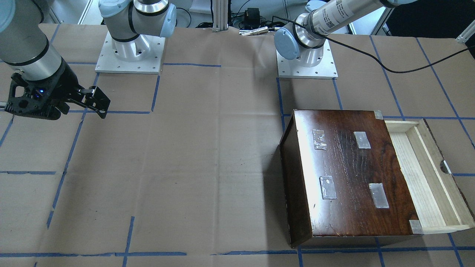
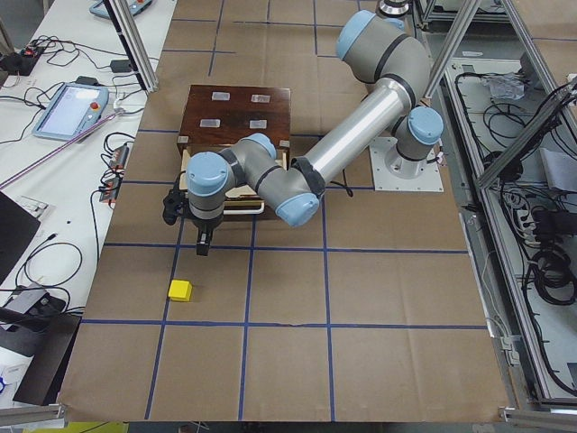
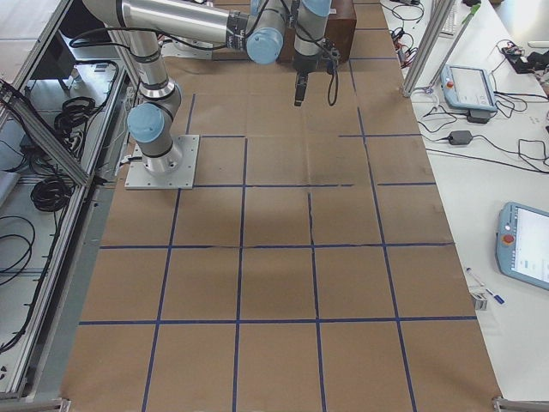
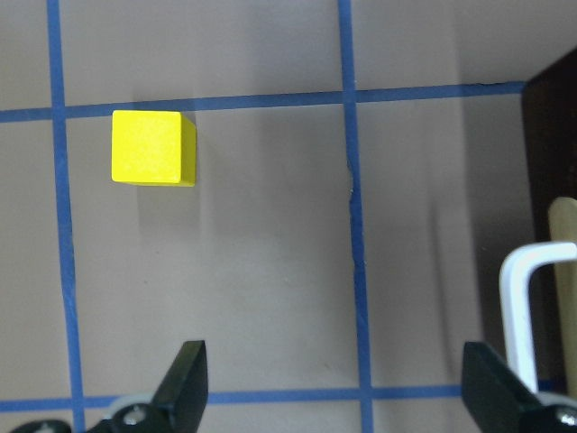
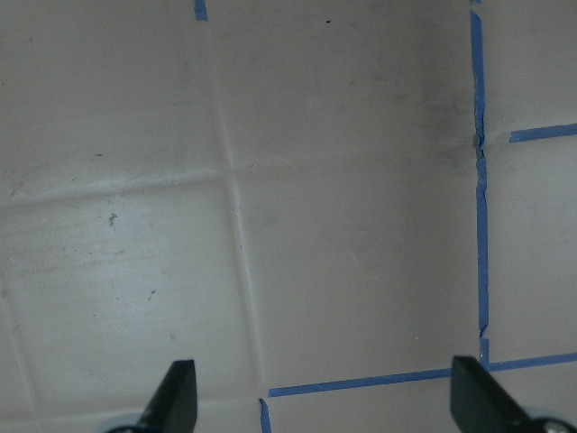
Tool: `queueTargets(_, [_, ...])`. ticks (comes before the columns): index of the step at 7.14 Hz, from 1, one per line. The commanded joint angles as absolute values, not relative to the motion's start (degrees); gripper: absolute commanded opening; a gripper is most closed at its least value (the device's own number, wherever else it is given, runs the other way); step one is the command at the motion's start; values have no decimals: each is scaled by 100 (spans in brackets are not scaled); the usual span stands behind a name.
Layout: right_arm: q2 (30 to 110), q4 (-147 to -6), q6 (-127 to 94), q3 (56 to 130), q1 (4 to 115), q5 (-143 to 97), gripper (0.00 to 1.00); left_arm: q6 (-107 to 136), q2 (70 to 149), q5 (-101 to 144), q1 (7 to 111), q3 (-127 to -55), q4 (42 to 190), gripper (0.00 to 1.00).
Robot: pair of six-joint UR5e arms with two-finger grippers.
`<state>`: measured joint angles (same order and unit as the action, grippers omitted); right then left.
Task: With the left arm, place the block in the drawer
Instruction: 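Lower the left gripper over the yellow cube and grasp it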
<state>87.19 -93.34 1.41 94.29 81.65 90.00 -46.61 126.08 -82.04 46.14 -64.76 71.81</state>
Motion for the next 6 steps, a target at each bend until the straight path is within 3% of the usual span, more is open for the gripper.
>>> queueTargets(1, [8719,-9334,141,9431,8165,9000,100,-4885,13417,-8191,4545,-5315,7635,99])
queueTargets(4, [8719,-9334,141,9422,8165,9000,100,-5220,14516,-8156,4359,-3346,8716,99])
queueTargets(6, [8719,-9334,141,9431,8165,9000,100,-5247,15202,-8095,4359,-2639,8824,98])
